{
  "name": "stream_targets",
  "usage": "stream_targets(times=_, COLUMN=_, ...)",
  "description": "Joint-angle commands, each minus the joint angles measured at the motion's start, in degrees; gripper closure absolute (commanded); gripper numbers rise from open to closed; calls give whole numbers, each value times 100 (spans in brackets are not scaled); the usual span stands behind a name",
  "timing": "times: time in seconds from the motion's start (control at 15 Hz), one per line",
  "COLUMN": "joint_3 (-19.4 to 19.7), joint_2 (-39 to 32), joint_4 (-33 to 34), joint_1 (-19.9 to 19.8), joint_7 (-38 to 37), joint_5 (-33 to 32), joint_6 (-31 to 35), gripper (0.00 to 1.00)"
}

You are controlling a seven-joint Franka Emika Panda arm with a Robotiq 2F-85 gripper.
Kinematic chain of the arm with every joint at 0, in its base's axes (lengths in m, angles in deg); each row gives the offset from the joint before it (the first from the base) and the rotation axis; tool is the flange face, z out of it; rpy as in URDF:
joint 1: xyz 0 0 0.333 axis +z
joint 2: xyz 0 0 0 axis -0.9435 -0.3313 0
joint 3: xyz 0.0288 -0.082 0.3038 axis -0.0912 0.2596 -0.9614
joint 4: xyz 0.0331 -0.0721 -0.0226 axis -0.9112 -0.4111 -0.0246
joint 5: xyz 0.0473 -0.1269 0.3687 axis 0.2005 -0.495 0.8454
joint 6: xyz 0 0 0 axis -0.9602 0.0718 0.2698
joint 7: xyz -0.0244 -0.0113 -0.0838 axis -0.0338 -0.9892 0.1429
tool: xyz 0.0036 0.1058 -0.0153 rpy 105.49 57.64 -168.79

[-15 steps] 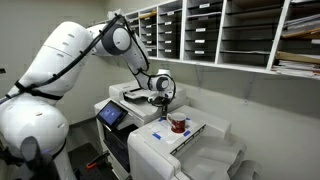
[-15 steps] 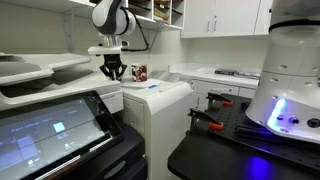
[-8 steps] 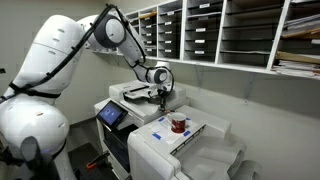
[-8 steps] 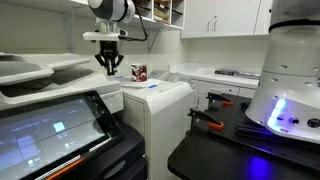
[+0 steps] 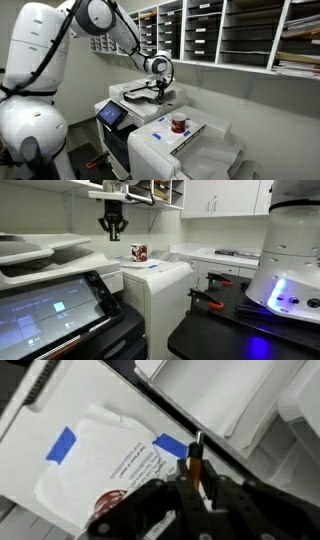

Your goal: Take the pen from the top of the printer and place it in the red cup

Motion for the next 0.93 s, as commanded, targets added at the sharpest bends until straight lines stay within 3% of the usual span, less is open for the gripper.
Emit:
stream_targets(times=0.0, joint_3=-197, joint_2=235, joint_4=54, joint_1=-531, joint_7=753, joint_5=1141, joint_6=-824, gripper=95)
stream_targets(times=0.4, joint_3=90, joint_2=177, joint_4=369, joint_1=-1259, joint_7=1413, joint_5=2463, joint_6=-2505, gripper=95)
stream_targets(times=0.73, joint_3=330, joint_2=49, joint_4=449, joint_1=-1560, joint_7=1445, joint_5=2991, joint_6=-2947, gripper=95)
stream_targets(times=0.87, joint_3=401, joint_2=-31, joint_4=388, joint_1=-1595, joint_7=1421, joint_5=3158, joint_6=-2759, gripper=95)
